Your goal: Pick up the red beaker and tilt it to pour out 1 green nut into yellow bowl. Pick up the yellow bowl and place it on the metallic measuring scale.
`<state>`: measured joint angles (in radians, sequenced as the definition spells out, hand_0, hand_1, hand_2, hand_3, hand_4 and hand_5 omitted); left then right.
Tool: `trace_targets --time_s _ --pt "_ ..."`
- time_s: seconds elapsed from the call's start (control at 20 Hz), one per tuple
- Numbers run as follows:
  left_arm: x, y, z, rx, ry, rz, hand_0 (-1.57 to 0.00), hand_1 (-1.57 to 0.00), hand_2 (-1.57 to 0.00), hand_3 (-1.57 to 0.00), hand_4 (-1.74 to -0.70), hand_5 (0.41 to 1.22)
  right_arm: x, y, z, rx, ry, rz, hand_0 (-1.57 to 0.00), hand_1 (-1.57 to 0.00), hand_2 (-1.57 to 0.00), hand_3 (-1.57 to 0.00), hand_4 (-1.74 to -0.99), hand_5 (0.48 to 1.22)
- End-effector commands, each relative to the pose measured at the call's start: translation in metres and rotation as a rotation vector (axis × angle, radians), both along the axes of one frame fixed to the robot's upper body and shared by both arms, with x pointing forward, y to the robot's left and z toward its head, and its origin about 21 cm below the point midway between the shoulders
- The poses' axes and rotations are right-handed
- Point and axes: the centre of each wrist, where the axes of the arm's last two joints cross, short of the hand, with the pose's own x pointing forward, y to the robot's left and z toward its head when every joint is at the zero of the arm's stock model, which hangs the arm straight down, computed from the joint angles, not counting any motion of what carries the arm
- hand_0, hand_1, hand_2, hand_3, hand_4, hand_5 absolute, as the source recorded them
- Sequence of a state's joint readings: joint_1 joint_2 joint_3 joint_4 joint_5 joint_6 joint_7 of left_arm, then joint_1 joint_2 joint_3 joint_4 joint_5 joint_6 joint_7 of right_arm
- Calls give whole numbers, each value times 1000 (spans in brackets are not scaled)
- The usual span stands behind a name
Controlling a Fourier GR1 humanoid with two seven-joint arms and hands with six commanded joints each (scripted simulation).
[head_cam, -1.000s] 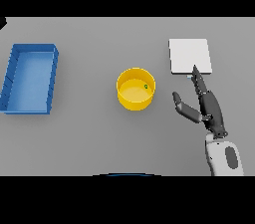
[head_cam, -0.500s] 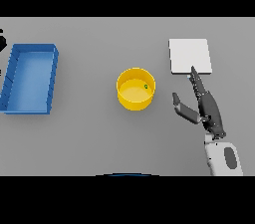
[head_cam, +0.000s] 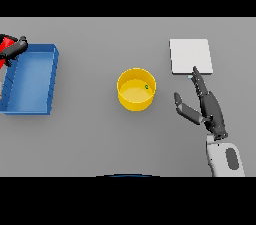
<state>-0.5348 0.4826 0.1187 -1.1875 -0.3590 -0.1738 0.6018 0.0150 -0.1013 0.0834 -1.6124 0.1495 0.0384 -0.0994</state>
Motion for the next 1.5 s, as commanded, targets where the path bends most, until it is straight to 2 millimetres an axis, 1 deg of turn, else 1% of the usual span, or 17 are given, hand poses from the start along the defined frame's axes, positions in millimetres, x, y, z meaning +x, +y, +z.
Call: trace_targets --time_s 0.0,0.05,0.15,0.25,0.4,0.55,0.65,0.75,0.85,0.9,0.95,1.05,1.15,1.2,1.25,1.4,1.45 --pt "0 -2 2 1 15 -16 -785 -664 -597 -371 -883 701 -1 2 -1 -8 5 -4 1 1 1 1 -1320 726" --pt "-2 -1 1 10 28 -26 -628 -531 -478 -297 -851 688 -2 4 -2 -9 10 5 1 1 1 1 -1321 725" --pt "-1 2 2 36 53 -40 -402 -340 -305 -189 -807 667 -2 2 -2 -8 12 -2 1 1 1 1 -1316 724" --pt "2 2 -1 67 89 -46 -257 -217 -195 -121 -783 653 -2 1 -4 -12 17 -2 1 1 1 1 -1310 721" --pt "3 3 2 94 102 -51 -131 -111 -99 -61 -760 655 -3 0 -5 -29 14 -9 1 1 1 1 -1305 717" --pt "-2 -7 -2 106 67 -57 -67 -56 -50 -31 -734 658 -2 4 -1 -20 20 -3 1 1 1 1 -1279 713" --pt "-2 -9 -1 92 40 -45 -42 -36 -32 -19 -728 664 6 5 5 -92 40 -25 1 1 1 1 -1281 688" --pt "-4 -9 1 89 19 -45 -27 -22 -20 -12 -718 675 11 10 12 -188 22 -10 1 1 1 1 -1222 662" --pt "-4 -10 2 79 3 -49 -17 -14 -12 -7 -720 685 19 13 25 -214 -56 110 -13 1 1 1 -1167 672" --pt "-4 -11 3 76 3 -55 -13 -11 -10 -6 -722 693 27 15 30 -252 -67 176 -10 1 1 1 -1174 680" --pt "-3 -13 4 70 -6 -58 -10 -9 -8 -4 -726 700 31 15 32 -286 -72 223 -8 1 1 1 -1202 683" --pt "-3 -11 0 58 -6 -54 -6 -5 -5 -2 -738 709 45 20 44 -429 -100 312 -5 1 1 1 -1254 666" --pt "-7 -11 -1 60 -14 -65 -4 -3 -3 -1 -740 709 49 23 49 -548 -96 369 -3 1 1 1 -1255 648" --pt "-7 -13 -4 53 -15 -66 -3 -2 -2 -1 -744 709 53 30 54 -637 -123 418 -2 1 1 1 -1243 638" --pt "-7 -10 1 50 -15 -62 -2 -2 -1 0 -746 709 57 38 58 -714 -140 445 -1 1 1 1 -1234 627" --pt "-6 -9 -1 51 -7 -55 -1 0 0 0 -751 713 67 47 69 -845 -174 552 0 1 1 1 -1229 616" --pt "-6 -8 -1 44 -10 -63 0 0 0 0 -753 714 71 50 68 -880 -171 576 0 1 1 1 -1235 618"
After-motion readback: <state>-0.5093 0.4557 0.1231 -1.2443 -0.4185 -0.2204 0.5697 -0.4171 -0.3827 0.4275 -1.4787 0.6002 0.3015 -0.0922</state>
